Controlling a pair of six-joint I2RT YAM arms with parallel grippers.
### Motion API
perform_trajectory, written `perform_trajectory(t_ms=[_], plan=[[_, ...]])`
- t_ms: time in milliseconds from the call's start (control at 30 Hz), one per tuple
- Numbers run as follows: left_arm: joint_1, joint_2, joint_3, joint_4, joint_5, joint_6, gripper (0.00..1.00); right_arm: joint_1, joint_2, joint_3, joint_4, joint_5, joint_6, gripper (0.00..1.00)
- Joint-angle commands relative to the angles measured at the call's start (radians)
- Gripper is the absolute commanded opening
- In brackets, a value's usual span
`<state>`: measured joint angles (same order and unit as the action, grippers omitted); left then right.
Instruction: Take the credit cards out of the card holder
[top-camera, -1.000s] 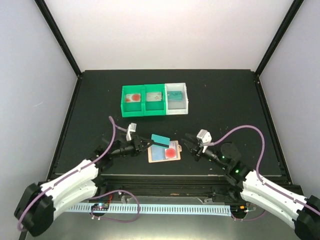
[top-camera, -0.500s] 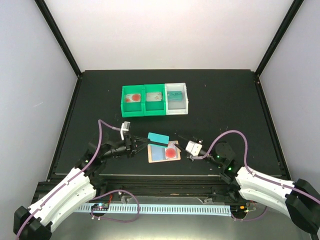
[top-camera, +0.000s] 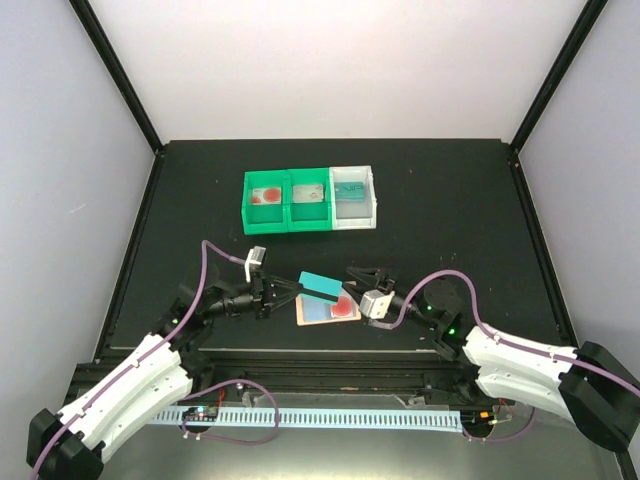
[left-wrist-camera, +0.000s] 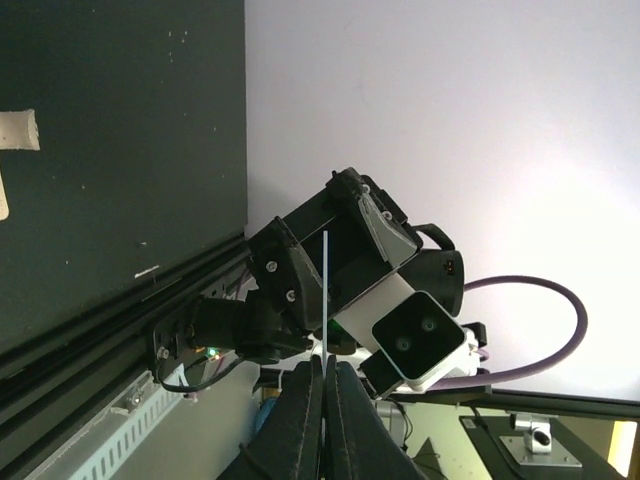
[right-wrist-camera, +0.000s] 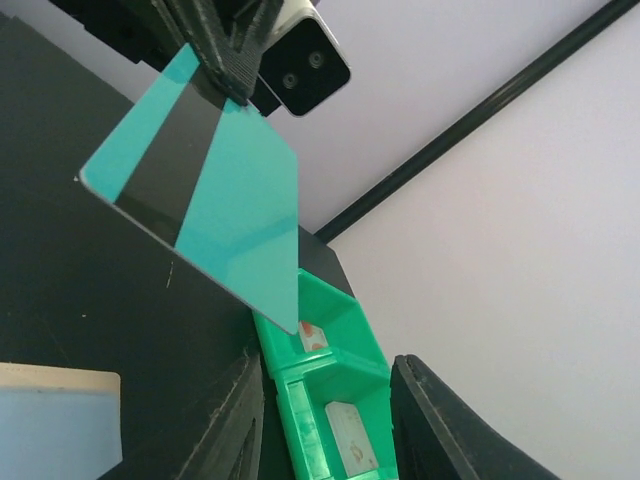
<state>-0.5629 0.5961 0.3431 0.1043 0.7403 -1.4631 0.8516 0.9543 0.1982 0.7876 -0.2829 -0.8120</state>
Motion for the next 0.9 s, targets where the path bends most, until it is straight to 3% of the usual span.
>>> perform_trajectory(t_ms=[0, 200, 667, 867], plan=[[0.006, 0.004, 0.0, 0.041, 0.033, -0.042, 0.01, 0.016, 0.006, 0.02, 0.049, -0.031, -0.093, 0.35], [0.007, 0.009, -0.007, 0.047, 0.034, -0.045, 0.02, 0.035, 0.008, 0.031, 0.047, -0.026, -0.131, 0.29], [0.006, -0.001, -0.036, 0.095, 0.038, -0.081, 0.02, 0.06, 0.023, 0.029, 0.062, -0.041, -0.149, 0.04], [0.007, -0.033, -0.059, 0.104, -0.007, -0.08, 0.05, 0.061, -0.008, 0.047, 0.029, -0.094, -0.031, 0.01]])
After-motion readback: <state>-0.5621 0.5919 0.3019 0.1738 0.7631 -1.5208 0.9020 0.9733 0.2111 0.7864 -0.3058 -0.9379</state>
